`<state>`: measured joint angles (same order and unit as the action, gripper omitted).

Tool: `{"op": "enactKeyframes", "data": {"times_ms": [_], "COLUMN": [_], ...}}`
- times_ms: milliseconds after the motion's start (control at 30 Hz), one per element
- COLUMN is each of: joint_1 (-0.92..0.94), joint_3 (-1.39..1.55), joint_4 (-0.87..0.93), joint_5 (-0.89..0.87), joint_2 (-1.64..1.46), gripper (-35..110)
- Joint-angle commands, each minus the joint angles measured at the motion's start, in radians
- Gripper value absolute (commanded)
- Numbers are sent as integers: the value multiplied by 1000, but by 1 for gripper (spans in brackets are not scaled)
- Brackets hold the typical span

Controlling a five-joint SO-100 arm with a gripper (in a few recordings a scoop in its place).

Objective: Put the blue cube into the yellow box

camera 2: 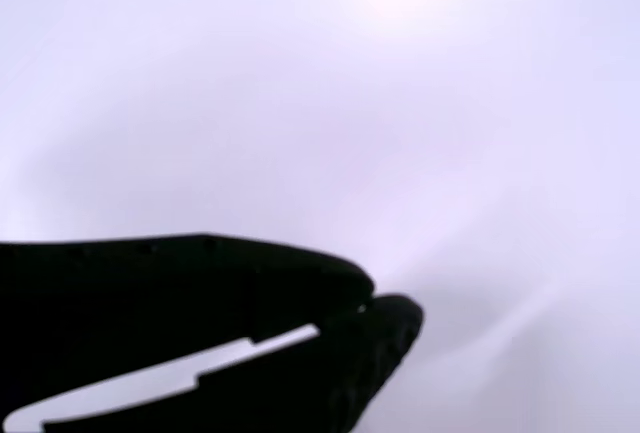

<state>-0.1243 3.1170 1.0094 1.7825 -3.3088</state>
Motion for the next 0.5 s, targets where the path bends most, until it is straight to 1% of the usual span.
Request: {"op": "enactKeyframes", "data": {"times_ms": [0, 133, 233, 467], "joint_1": [-8, 2, 6, 14], "joint_3": [28, 28, 28, 28], "joint_4": [173, 328, 345, 350], "joint_5": [2, -21, -89, -129], "joint_2": [-34, -35, -35, -35], "gripper": [0, 0, 0, 0]}}
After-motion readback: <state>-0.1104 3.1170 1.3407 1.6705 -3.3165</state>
